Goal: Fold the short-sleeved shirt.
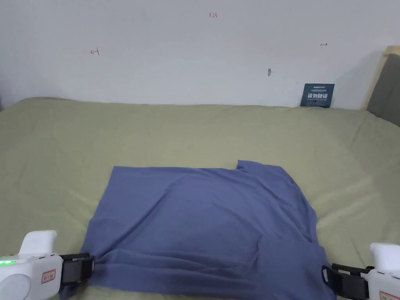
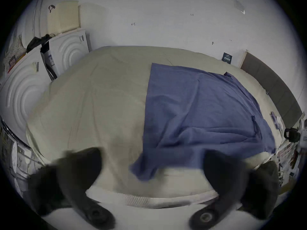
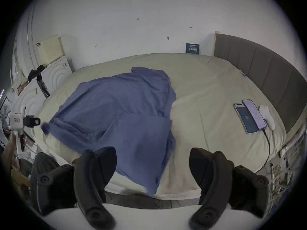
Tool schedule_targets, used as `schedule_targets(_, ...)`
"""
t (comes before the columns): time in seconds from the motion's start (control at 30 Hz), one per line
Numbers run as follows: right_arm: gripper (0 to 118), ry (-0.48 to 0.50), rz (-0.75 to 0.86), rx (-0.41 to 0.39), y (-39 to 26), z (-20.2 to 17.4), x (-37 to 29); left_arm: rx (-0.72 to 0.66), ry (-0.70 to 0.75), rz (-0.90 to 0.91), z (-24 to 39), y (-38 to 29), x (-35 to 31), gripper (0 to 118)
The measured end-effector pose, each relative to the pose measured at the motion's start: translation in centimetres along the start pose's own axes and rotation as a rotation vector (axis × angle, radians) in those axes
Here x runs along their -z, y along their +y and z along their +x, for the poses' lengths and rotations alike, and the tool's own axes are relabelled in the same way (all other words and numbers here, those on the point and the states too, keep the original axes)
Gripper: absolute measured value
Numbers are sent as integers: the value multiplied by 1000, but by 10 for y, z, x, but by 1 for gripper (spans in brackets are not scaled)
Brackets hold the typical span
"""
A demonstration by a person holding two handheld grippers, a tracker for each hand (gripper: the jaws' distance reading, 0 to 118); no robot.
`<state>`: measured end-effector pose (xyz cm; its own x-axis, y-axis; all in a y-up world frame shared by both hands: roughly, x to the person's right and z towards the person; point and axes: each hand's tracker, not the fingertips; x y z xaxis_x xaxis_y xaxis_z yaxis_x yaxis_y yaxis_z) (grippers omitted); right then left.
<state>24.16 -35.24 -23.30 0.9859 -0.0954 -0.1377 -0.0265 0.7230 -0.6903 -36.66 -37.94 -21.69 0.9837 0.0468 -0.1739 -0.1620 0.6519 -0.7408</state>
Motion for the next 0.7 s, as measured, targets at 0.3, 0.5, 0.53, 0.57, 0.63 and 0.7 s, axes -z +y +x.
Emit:
schedule_targets(0.3, 52, 22, 13, 11, -5, -13, 6, -37, 7, 66, -3, -2, -15, 39)
schedule_targets(0.5, 0, 11, -16, -5, -10, -31, 15, -85, 11, 8, -12, -19, -5, 0)
schedule_targets(0.53, 0, 0, -9, -12, -13, -23, 18, -85, 12, 18, -14, -19, -8, 0)
schedule_targets(0.57, 0, -2, -15, -24, -12, -23, 18, -80, 18, 34, -15, -18, -9, 0)
schedule_targets(0.63, 0, 8, -23, -30, -12, -24, 18, -87, 13, 29, -20, -18, -7, 4)
schedule_targets(0.7, 0, 11, -27, -16, -16, -19, 19, -104, -5, -10, -24, -18, 0, 78)
